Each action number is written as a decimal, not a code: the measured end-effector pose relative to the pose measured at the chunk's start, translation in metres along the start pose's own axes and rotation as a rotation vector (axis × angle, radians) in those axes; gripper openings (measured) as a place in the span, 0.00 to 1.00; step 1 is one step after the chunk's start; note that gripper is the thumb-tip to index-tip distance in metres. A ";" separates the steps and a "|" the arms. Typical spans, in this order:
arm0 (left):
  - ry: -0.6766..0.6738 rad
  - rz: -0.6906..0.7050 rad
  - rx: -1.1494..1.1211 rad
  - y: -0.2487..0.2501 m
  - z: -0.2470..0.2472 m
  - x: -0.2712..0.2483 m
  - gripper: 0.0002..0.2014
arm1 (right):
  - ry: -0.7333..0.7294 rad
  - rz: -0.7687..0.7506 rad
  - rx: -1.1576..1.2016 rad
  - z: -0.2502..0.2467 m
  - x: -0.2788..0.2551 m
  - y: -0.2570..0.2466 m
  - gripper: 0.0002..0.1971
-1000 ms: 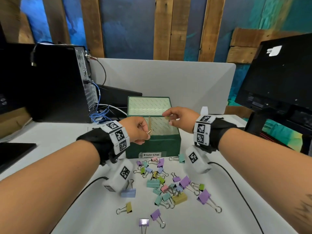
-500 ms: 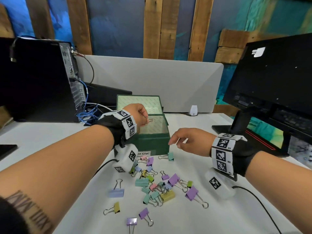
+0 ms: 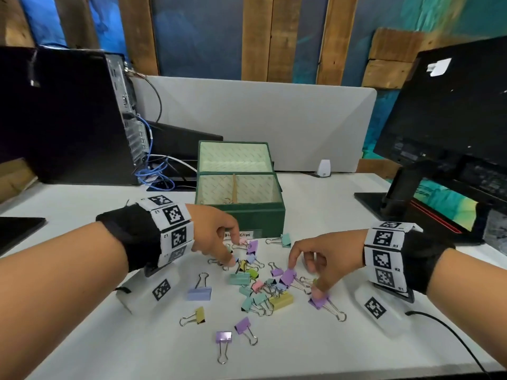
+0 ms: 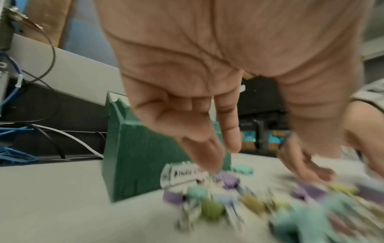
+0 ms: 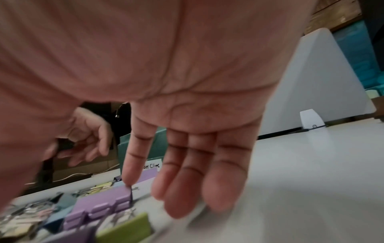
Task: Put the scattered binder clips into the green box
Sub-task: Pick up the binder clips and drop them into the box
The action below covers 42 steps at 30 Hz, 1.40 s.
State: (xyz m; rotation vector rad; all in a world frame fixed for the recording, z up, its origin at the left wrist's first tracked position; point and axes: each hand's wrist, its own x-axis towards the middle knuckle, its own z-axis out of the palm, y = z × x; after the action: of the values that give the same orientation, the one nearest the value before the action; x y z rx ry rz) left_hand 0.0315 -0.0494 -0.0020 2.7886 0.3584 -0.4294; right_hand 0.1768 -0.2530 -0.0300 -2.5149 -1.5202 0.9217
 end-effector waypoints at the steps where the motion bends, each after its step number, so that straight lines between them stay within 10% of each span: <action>1: -0.034 0.000 0.057 0.001 0.005 -0.006 0.24 | -0.014 0.007 -0.022 0.001 0.000 -0.001 0.29; 12: -0.251 0.157 0.334 0.028 0.045 -0.032 0.18 | 0.059 0.005 -0.093 0.009 0.006 -0.015 0.26; 23: -0.024 0.022 0.257 0.000 0.036 -0.022 0.18 | 0.308 -0.120 -0.175 0.001 0.016 -0.030 0.18; 32: -0.161 0.077 0.218 -0.008 0.046 -0.044 0.24 | 0.015 -0.313 -0.240 0.012 0.012 -0.070 0.22; 42: -0.011 0.061 0.186 -0.010 0.045 -0.029 0.26 | -0.009 -0.292 -0.427 0.021 0.022 -0.084 0.20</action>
State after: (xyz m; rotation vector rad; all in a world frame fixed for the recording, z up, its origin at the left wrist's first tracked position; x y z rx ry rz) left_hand -0.0099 -0.0605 -0.0359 2.9674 0.2408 -0.4858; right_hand 0.1075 -0.1973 -0.0280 -2.4305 -2.2123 0.6194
